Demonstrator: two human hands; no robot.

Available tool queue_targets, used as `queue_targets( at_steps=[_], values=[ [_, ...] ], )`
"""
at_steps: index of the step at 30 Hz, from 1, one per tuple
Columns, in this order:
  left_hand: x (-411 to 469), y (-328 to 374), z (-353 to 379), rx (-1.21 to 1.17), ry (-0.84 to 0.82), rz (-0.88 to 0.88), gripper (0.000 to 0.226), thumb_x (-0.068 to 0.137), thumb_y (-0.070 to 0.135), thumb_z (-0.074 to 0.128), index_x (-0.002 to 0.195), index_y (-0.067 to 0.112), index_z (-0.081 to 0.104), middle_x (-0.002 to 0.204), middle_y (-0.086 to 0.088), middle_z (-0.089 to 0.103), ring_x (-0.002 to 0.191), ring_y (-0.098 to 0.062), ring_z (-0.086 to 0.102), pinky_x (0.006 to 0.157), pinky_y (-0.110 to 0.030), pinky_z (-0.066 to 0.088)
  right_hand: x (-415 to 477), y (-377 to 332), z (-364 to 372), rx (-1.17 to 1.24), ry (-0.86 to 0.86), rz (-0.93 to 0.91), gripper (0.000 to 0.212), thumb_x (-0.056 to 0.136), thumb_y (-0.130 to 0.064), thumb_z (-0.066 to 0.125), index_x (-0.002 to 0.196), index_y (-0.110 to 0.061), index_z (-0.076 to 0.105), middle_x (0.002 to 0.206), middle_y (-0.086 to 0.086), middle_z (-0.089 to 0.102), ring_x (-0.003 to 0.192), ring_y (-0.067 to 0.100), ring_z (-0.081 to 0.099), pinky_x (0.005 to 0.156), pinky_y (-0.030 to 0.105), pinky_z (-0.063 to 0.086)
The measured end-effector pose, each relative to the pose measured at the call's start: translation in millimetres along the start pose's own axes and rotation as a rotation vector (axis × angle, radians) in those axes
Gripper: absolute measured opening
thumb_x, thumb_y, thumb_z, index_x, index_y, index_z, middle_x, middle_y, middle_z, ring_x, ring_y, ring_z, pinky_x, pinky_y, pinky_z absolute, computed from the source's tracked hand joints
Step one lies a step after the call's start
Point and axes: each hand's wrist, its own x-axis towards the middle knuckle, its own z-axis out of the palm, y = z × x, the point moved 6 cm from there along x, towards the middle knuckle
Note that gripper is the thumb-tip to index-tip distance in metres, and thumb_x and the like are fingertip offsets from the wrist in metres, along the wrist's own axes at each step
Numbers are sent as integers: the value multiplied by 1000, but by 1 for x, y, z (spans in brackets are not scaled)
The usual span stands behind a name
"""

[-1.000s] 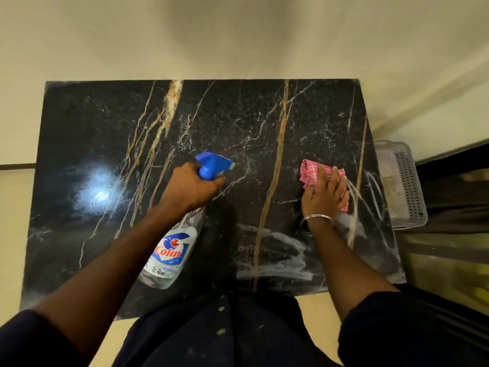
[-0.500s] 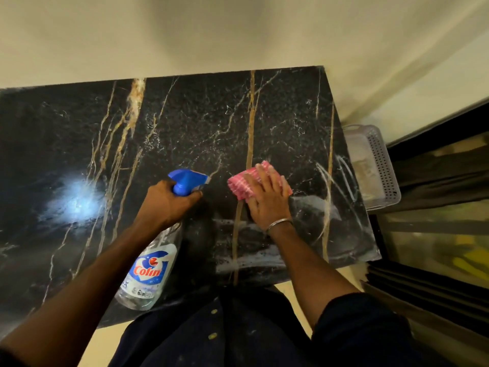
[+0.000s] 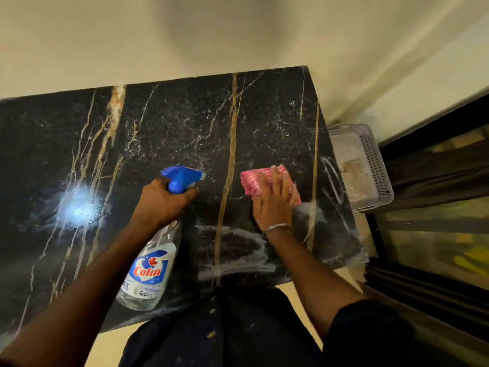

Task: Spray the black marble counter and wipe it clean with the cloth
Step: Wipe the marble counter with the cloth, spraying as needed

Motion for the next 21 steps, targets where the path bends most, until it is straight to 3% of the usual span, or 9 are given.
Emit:
queue_targets(
  at_steps=[3, 7, 15, 21],
  values=[
    [-1, 12, 14, -9, -48, 9, 29, 83, 34, 72, 99, 17, 56, 75, 1, 62, 68, -15, 63, 54, -22, 45, -17, -22, 12, -13, -63, -215, 61, 93, -41, 34, 154, -31, 29, 165, 6, 14, 152, 33, 5, 119, 61, 10],
    [2, 33, 31, -36, -106, 42, 24, 85, 30, 70, 99, 19, 54, 79, 0, 62, 72, -14, 63, 57, -22, 45, -5, 8, 3, -47, -79, -438, 59, 90, -36, 44, 148, -28, 40, 163, 6, 22, 151, 32, 14, 118, 60, 16],
    [4, 63, 46, -28, -96, 81, 24, 86, 31, 69, 103, 17, 58, 80, -1, 65, 70, -11, 63, 56, -20, 45, 73, 149, -44, -22, 22, 55, 63, 88, -42, 30, 149, -31, 37, 162, 5, 26, 149, 32, 20, 115, 58, 19],
    [3, 76, 57, -4, -54, 79, 19, 86, 30, 70, 95, 18, 59, 73, 1, 63, 62, -7, 60, 51, -16, 40, 101, 155, -46, 0, 21, 83, 64, 86, -36, 39, 150, -34, 34, 162, 7, 24, 148, 34, 20, 114, 58, 23]
  ],
)
